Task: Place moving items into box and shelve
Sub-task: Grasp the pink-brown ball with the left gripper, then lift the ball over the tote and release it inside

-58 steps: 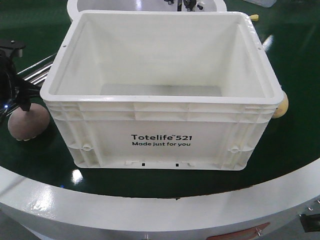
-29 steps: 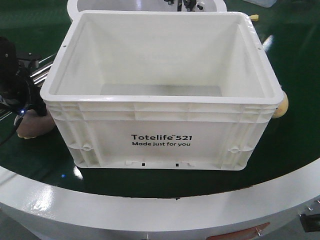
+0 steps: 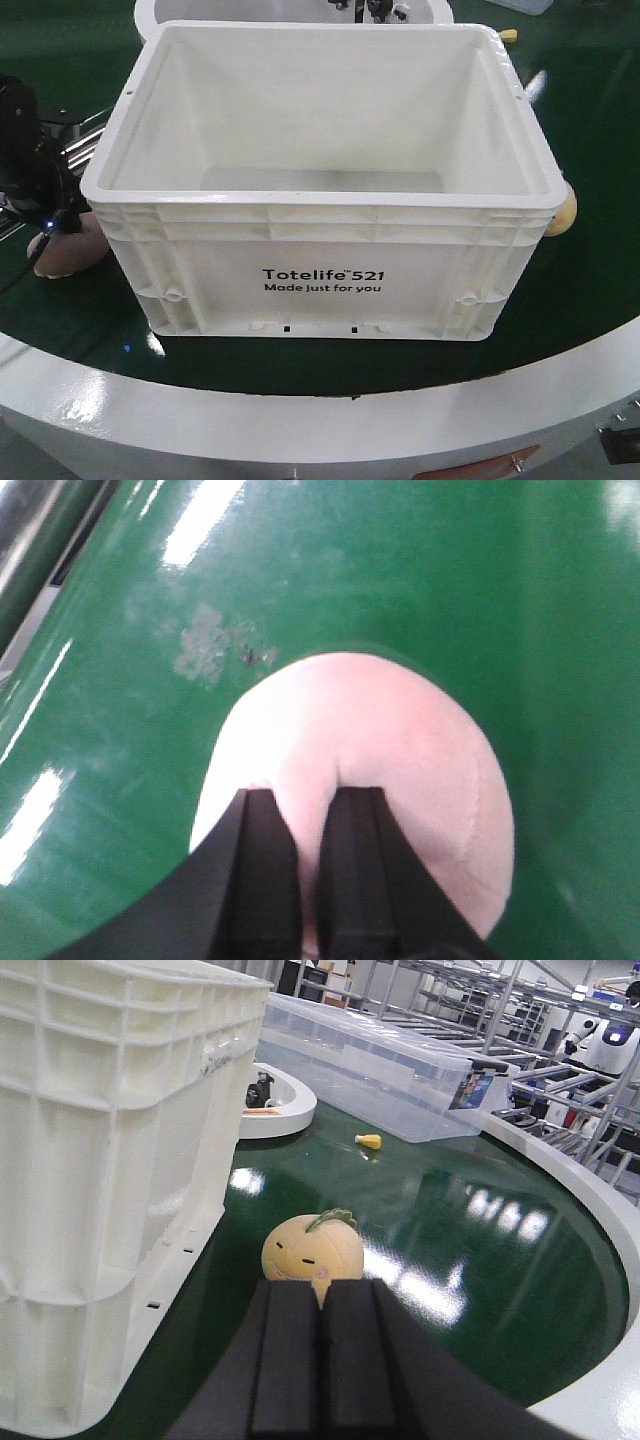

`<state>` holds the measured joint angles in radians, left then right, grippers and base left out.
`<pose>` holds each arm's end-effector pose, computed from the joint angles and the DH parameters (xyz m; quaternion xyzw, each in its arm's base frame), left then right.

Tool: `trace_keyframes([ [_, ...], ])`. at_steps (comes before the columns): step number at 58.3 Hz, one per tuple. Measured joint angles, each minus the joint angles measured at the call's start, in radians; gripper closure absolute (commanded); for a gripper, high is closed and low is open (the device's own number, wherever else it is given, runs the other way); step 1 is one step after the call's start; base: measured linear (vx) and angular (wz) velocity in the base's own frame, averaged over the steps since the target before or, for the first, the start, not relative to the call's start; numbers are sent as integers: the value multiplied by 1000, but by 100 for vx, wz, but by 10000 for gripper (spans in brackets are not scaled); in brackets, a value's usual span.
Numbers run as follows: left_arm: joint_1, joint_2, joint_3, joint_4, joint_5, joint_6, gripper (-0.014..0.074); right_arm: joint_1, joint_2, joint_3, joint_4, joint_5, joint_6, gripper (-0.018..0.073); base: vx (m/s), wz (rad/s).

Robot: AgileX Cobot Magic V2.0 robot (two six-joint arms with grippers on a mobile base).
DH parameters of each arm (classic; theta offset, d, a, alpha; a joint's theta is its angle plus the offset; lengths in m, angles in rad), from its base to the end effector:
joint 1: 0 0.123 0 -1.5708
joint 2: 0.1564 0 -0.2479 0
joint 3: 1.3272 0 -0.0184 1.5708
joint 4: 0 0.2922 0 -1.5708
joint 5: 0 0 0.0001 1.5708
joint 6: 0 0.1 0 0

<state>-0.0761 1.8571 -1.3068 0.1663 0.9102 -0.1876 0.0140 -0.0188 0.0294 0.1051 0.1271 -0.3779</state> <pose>0.3957 -0.0171 0.1358 -0.0111 0.9926 0.0568 0.1066 0.1442 0.0034 0.1926 -0.1084 0.7163 -0.0845 0.6841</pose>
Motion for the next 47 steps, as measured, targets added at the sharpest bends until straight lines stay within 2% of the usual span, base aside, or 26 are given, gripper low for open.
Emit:
trace_keyframes([
  [12, 0, -100, 15, 14, 73, 0, 605, 0, 0, 0, 0, 0, 0, 567, 0, 0],
  [23, 0, -291, 20, 32, 108, 0, 605, 0, 0, 0, 0, 0, 0, 567, 0, 0],
  [31, 0, -448, 20, -3, 109, 0, 605, 0, 0, 0, 1, 0, 0, 567, 0, 0],
  [40, 0, -618, 20, -132, 62, 30, 603, 0, 0, 0, 28, -24, 0, 567, 0, 0],
  [47, 0, -711, 20, -336, 10, 158, 603, 0, 0, 0, 97, -63, 1, 567, 0, 0],
])
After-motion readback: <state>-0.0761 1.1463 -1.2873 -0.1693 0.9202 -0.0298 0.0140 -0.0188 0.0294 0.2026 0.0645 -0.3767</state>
